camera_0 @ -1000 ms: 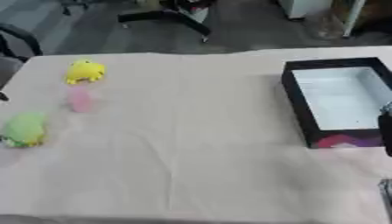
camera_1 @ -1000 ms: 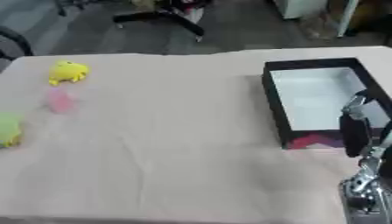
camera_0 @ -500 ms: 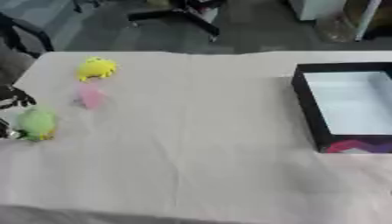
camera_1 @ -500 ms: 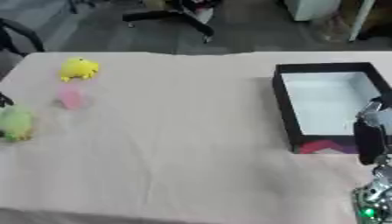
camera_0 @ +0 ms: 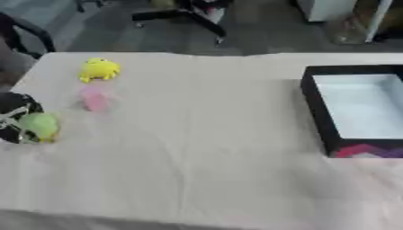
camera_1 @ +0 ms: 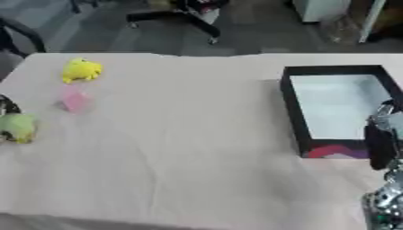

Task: Pick up the objects with one hand, pass them to the other hand, and then place them into the box on the other side of the table.

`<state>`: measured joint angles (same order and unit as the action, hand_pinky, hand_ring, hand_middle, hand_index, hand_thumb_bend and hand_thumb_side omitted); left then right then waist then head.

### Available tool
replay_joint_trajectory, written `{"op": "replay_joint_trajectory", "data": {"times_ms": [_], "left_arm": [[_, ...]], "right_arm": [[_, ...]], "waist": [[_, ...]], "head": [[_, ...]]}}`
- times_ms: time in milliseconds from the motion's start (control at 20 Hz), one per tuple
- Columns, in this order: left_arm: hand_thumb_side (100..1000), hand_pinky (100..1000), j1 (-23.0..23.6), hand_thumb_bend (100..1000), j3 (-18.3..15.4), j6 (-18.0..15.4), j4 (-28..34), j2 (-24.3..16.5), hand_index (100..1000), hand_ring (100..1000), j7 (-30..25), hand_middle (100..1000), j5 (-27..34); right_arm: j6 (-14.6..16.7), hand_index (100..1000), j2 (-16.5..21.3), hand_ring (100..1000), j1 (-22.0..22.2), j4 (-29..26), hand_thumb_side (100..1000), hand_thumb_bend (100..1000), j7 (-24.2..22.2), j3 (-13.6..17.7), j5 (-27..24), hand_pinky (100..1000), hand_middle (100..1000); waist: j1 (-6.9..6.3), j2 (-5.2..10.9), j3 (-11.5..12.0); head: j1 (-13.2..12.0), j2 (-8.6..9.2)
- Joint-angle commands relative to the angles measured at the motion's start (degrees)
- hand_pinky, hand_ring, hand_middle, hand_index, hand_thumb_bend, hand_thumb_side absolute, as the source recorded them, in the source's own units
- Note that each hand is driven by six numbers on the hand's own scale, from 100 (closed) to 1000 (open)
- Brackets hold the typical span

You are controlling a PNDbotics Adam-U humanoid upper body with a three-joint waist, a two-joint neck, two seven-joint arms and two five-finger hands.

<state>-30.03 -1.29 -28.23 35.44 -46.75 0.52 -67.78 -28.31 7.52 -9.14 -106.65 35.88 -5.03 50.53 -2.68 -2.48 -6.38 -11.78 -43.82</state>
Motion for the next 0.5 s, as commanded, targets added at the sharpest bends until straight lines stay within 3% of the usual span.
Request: {"op": "replay_joint_trajectory", "data": {"times_ms": [50, 300, 500], "left_arm": [[100, 623, -0.3, 112, -1.7, -0.4, 4.3, -2.6, 500, 411, 1.8, 345, 4.9], [100, 661, -2.2, 119, -0.5, -2.7, 15.2, -3.5, 493, 414, -2.3, 350, 22.1], [100, 679, -5.7, 134, 4.8, -1.6, 21.6, 0.9, 492, 421, -10.6, 357, 38.0]], "right_arm": [[-7.5, 908, 0.8, 745, -1.0, -0.7, 736, 100, 7.3, -0.7, -0.2, 399, 772], [-5.6, 910, 1.3, 749, -3.2, -0.2, 665, 100, 2.7, -4.6, 1.1, 412, 780], [-4.0, 917, 2.9, 760, -8.7, 0.2, 581, 100, -7.4, -10.6, 3.3, 428, 789]], "waist": [[-0.11, 0.55, 0.1], [-0.08, 0.80, 0.7], [0.44, 1.13, 1.0]], "head": [[0.5, -0.30], [2.3, -0.30], [3.9, -0.30]]}}
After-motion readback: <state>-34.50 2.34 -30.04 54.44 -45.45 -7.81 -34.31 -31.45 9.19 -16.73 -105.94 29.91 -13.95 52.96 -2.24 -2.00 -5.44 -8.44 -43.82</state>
